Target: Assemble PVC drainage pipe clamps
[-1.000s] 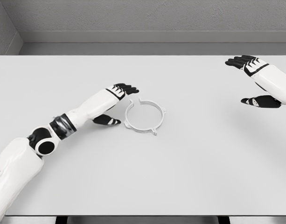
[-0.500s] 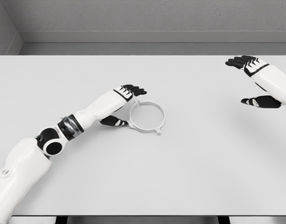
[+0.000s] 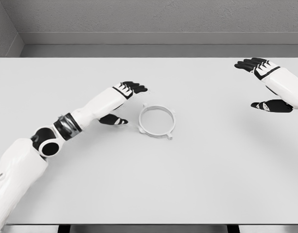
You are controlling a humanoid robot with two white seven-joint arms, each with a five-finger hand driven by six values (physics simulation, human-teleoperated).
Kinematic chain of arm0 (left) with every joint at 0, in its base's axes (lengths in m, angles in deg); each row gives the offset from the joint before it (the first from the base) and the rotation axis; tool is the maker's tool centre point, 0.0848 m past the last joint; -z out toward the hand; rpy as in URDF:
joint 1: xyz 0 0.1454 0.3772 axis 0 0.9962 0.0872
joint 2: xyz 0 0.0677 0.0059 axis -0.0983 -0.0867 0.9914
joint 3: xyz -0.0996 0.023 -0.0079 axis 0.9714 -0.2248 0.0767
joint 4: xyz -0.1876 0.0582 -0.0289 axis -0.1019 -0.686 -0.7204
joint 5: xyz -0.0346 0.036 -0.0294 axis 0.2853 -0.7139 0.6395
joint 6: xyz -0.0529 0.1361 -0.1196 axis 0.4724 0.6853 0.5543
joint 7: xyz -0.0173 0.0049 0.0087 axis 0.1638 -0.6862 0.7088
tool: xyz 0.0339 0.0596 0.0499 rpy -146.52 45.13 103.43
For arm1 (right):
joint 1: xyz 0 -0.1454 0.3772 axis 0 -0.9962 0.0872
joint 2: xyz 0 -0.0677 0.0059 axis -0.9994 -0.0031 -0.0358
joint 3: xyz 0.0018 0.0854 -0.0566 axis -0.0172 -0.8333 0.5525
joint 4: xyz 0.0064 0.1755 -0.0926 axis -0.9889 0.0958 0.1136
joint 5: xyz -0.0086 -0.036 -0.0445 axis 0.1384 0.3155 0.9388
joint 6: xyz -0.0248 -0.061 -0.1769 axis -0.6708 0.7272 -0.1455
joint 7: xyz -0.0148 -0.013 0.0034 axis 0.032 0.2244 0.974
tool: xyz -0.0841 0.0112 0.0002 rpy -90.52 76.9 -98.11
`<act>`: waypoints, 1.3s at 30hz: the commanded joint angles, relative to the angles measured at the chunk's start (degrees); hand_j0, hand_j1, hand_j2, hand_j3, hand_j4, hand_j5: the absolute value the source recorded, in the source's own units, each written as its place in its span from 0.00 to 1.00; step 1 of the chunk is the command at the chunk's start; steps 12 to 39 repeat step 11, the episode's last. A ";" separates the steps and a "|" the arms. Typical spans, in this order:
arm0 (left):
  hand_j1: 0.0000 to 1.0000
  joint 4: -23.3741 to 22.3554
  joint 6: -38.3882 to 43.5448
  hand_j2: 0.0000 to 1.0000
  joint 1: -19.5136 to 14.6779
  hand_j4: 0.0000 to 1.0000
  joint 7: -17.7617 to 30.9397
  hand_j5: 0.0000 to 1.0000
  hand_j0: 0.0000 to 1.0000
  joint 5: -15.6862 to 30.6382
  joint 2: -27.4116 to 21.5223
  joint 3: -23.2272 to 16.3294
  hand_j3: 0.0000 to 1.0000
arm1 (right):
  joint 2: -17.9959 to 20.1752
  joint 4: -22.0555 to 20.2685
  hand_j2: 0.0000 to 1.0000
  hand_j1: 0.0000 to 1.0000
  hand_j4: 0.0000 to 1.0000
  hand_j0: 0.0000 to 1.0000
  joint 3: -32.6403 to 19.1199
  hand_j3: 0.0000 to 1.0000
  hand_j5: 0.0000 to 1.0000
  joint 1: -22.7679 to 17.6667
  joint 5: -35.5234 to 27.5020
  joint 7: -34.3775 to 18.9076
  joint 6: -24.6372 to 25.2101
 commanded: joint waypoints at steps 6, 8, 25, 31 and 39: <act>1.00 -1.75 0.01 1.00 0.26 1.00 -0.11 1.00 1.00 0.60 -17.55 8.34 1.00 | 0.05 0.06 1.00 1.00 1.00 1.00 0.01 1.00 1.00 0.00 -0.42 0.03 0.12; 1.00 -2.11 0.01 1.00 0.35 1.00 -0.11 1.00 1.00 0.69 -20.55 8.78 1.00 | 0.05 0.06 1.00 1.00 1.00 1.00 -0.08 1.00 1.00 0.00 -0.42 0.03 0.12; 1.00 -2.19 0.01 1.00 0.44 1.00 -0.11 1.00 1.00 0.69 -20.81 9.40 1.00 | 0.05 -0.03 1.00 1.00 1.00 1.00 0.01 1.00 1.00 0.00 -0.42 0.03 0.12; 1.00 -2.19 0.01 1.00 0.44 1.00 -0.11 1.00 1.00 0.69 -20.81 9.40 1.00 | 0.05 -0.03 1.00 1.00 1.00 1.00 0.01 1.00 1.00 0.00 -0.42 0.03 0.12; 1.00 -2.19 0.01 1.00 0.44 1.00 -0.11 1.00 1.00 0.69 -20.81 9.40 1.00 | 0.05 -0.03 1.00 1.00 1.00 1.00 0.01 1.00 1.00 0.00 -0.42 0.03 0.12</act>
